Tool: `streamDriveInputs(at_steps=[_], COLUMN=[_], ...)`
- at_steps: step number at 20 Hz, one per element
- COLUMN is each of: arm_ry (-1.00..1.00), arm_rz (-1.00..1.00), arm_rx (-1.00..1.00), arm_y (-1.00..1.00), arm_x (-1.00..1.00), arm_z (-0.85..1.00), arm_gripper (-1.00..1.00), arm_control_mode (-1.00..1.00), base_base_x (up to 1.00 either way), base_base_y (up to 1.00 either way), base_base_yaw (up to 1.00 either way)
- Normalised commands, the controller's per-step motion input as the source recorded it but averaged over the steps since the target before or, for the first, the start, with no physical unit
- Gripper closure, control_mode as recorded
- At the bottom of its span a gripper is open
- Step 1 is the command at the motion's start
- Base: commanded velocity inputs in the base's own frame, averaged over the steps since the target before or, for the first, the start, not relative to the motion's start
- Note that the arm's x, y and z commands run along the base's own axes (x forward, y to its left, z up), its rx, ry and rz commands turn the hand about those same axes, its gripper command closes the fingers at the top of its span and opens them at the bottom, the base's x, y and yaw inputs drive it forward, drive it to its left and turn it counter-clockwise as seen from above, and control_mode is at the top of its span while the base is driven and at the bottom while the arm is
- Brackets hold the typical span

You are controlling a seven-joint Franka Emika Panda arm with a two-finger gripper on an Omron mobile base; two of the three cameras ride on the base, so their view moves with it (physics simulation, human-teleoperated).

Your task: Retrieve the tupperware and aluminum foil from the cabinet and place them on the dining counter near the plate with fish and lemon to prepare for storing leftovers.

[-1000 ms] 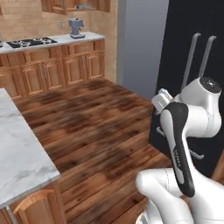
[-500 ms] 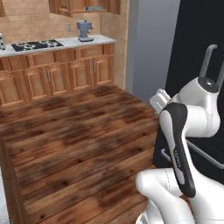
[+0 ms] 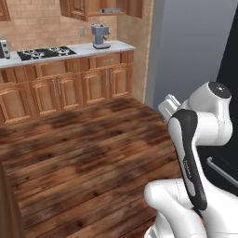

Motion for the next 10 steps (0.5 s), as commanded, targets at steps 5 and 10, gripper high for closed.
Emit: streamDriveInputs(at_steps=[5,10], arm_ry=[0.0,0.0], arm_rz=[0.0,0.0], arm_rx=[0.0,0.0], arm_y=[0.0,0.0], arm_x=[0.0,0.0], arm_z=[0.0,0.0], arm_gripper=[-1.0,-1.0], arm_control_mode=[1.0,1.0], base_base_x=[1.0,1.0], base_base_y=[-0.01,-0.1], base_base_yaw=[0.03,0.0])
